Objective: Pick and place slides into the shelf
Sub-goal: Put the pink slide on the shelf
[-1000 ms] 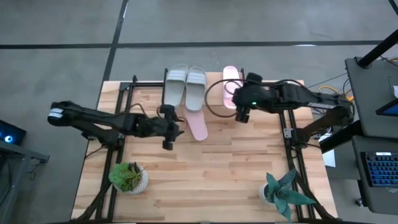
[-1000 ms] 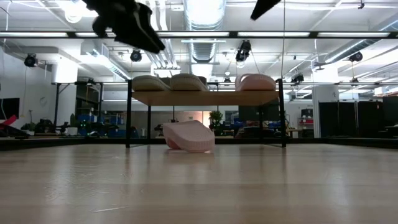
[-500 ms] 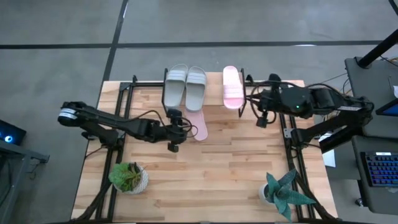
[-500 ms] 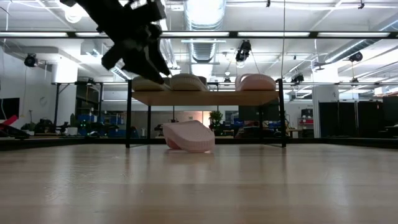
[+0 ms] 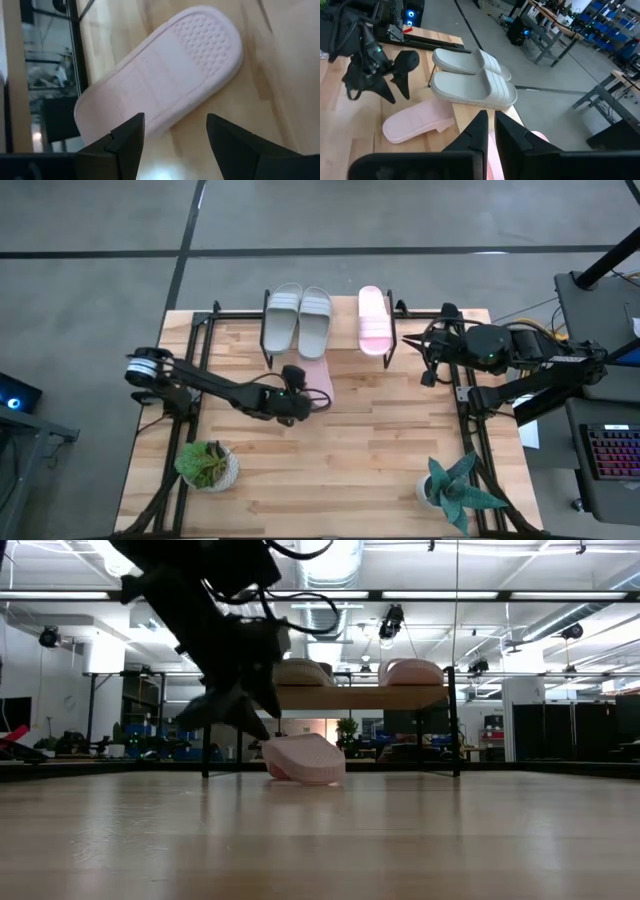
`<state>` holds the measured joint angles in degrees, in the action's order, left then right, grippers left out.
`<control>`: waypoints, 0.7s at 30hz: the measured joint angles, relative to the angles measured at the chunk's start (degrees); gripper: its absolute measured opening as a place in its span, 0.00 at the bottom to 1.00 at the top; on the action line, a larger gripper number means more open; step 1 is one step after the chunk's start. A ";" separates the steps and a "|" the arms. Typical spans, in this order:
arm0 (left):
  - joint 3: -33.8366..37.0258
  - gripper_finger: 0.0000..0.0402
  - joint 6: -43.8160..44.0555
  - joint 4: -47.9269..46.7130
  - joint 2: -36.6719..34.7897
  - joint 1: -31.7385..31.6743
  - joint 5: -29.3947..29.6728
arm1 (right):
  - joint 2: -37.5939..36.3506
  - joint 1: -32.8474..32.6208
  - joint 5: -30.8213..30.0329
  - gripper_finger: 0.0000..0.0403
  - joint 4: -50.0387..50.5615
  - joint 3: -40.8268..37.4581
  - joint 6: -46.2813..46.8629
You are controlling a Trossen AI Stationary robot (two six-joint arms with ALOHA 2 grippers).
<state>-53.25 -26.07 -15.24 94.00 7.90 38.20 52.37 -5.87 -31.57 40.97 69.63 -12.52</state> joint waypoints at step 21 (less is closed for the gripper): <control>0.37 0.49 -7.75 9.75 13.23 1.33 14.03 | -0.23 0.00 0.00 0.06 0.31 -0.02 -0.14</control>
<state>-52.88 -33.82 -5.49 107.23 9.23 52.22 52.14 -5.87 -31.57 41.28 69.60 -12.67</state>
